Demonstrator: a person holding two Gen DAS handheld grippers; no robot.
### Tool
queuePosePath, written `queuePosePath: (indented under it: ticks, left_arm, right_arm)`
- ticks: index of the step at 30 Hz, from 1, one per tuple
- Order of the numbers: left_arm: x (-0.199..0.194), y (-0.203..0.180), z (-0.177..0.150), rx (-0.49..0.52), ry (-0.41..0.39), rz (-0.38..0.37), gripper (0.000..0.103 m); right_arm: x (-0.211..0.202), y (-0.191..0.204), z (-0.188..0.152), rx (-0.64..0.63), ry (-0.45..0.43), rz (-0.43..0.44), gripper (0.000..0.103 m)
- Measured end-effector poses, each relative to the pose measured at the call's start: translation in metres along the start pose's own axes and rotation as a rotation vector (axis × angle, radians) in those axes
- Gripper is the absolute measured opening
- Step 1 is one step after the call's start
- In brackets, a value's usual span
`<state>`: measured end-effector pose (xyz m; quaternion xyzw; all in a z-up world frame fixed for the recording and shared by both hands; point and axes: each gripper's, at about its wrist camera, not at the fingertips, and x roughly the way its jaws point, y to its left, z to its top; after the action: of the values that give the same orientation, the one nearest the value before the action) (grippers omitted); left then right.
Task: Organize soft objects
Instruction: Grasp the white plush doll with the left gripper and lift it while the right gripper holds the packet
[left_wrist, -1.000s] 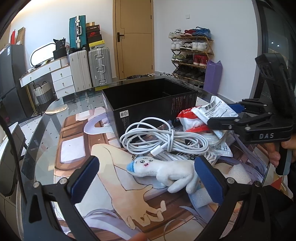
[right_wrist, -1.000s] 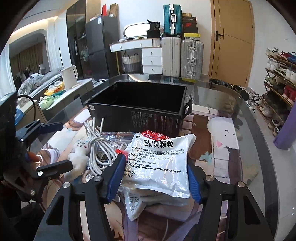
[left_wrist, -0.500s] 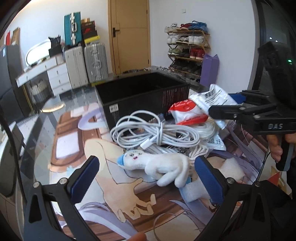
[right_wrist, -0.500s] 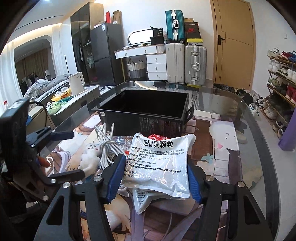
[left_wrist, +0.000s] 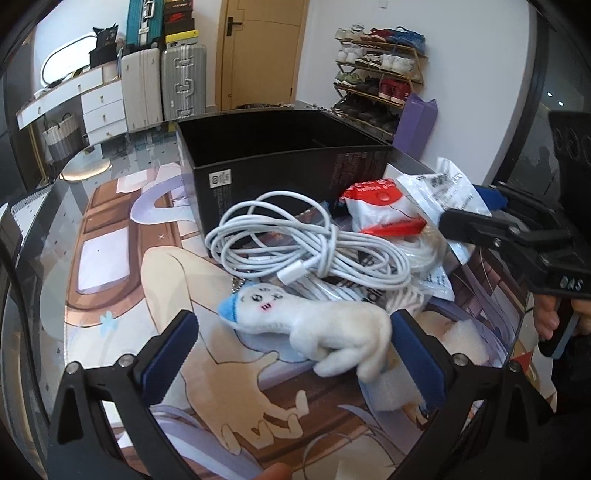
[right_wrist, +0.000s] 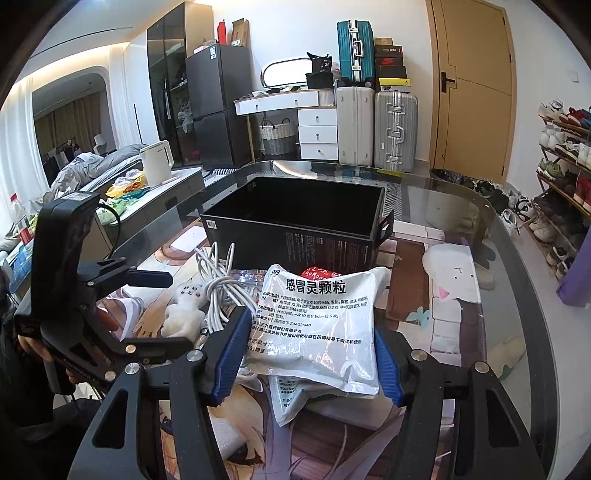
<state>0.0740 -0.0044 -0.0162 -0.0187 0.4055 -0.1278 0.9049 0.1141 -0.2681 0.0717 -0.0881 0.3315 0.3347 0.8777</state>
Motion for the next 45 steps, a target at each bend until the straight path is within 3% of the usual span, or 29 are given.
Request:
queuePosePath:
  ticks: [6, 8, 10, 13, 37, 45]
  left_arm:
    - [0.005, 0.008, 0.001, -0.051, 0.022, -0.011, 0.103]
    - [0.005, 0.008, 0.000, -0.051, 0.022, -0.017, 0.101]
    - [0.004, 0.006, -0.001, -0.036, 0.016, -0.040, 0.091]
    - [0.003, 0.005, 0.000, -0.028, 0.007, -0.032, 0.090]
    - [-0.018, -0.001, -0.004, -0.012, -0.035, -0.017, 0.090]
    - [-0.038, -0.003, -0.001, -0.010, -0.091, -0.024, 0.090]
  right_arm:
    - [-0.001, 0.001, 0.000, -0.003, -0.001, 0.004, 0.063]
    - [-0.001, 0.001, 0.000, -0.004, 0.001, 0.005, 0.063]
    - [-0.001, 0.001, 0.000, -0.007, 0.002, 0.006, 0.063]
    - [-0.003, 0.002, 0.001, -0.009, 0.000, 0.008, 0.063]
    - [-0.005, 0.002, 0.003, -0.008, -0.002, 0.015, 0.063]
    - [-0.008, 0.001, 0.004, -0.004, -0.021, 0.012, 0.063]
